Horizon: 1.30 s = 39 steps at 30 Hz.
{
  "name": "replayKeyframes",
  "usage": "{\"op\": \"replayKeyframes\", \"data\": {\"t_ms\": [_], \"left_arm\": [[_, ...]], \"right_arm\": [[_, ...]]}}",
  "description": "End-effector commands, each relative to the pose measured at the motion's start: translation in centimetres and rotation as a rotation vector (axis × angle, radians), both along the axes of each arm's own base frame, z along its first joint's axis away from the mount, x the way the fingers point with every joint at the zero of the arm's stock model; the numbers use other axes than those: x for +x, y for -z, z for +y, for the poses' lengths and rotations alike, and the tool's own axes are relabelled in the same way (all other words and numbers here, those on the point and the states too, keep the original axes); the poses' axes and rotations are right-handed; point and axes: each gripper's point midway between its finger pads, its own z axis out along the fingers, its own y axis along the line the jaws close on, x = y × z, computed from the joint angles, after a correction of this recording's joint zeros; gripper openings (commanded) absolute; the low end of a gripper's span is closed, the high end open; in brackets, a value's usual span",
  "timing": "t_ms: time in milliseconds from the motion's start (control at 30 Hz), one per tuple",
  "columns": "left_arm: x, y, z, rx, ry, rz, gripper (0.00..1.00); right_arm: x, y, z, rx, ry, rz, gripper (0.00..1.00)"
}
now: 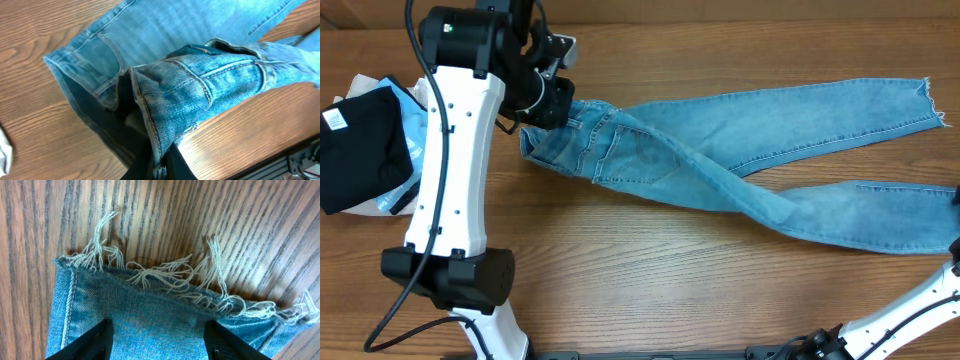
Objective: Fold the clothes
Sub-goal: 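Pull the waistband leftward with the left gripper to straighten the jeans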
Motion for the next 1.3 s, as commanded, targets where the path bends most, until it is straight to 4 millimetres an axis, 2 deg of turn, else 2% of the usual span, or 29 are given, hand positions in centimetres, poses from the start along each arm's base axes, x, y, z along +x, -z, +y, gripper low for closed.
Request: {"op": "replayKeyframes", "data": {"t_ms": [0, 167, 300, 433, 500, 533, 600, 633, 667, 733, 767, 900, 967, 1067, 1167, 1267], "left_arm": [[-1.6, 0.0, -1.1, -0.032, -0.018, 0.038, 0.05], [-5.2, 3.2, -1.0, -0.003, -0.001, 0.183, 0.05], [-7.6, 5.0, -0.6, 0.011, -0.002, 0.267, 0.08], [-9.5, 5.8, -0.1, 0.026, -0.005, 0.312, 0.09], [-9.9, 6.0, 1.1, 0.082, -0.028, 0.304, 0.1], [-9.8, 6.0, 2.4, 0.15, -0.072, 0.292, 0.13], [-9.3, 5.9, 6.1, 0.332, -0.239, 0.249, 0.11], [-8.9, 5.5, 8.1, 0.418, -0.35, 0.217, 0.16], [-8.8, 5.3, 9.2, 0.466, -0.423, 0.195, 0.3], [-8.7, 5.1, 9.9, 0.482, -0.488, 0.185, 0.59], [-8.7, 5.1, 9.9, 0.472, -0.505, 0.186, 0.62], [-8.5, 5.3, 9.3, 0.433, -0.504, 0.191, 0.62], [-7.7, 5.3, 9.1, 0.416, -0.51, 0.16, 0.63], [-5.5, 5.2, 8.4, 0.359, -0.515, 0.084, 0.63], [-2.2, 5.0, 6.4, 0.226, -0.497, -0.015, 0.65], [-0.3, 4.9, 5.0, 0.156, -0.439, -0.063, 0.47]], "right_arm": [[-1.8, 2.5, -0.4, 0.016, 0.022, 0.073, 0.62], [-1.8, 2.5, -0.5, 0.016, 0.022, 0.072, 0.63], [-1.8, 2.5, -0.4, 0.019, 0.021, 0.074, 0.63], [-1.9, 2.5, -0.3, 0.021, 0.021, 0.076, 0.63], [-1.9, 2.5, -0.3, 0.021, 0.021, 0.076, 0.63], [-1.9, 2.5, -0.3, 0.022, 0.021, 0.076, 0.63], [-1.9, 2.5, -0.3, 0.022, 0.021, 0.077, 0.63], [-1.9, 2.5, -0.3, 0.023, 0.021, 0.077, 0.63], [-1.9, 2.5, -0.2, 0.024, 0.021, 0.078, 0.63], [-2.0, 2.5, -0.2, 0.025, 0.021, 0.079, 0.63], [-2.0, 2.5, -0.2, 0.026, 0.021, 0.079, 0.63], [-2.0, 2.5, -0.2, 0.026, 0.021, 0.079, 0.63], [-2.0, 2.5, -0.2, 0.026, 0.021, 0.079, 0.63], [-1.9, 2.5, -0.1, 0.032, 0.022, 0.075, 0.63], [-1.5, 2.5, 0.3, 0.053, 0.022, 0.049, 0.63], [-1.6, 2.5, 0.6, 0.064, 0.022, 0.057, 0.63]]}}
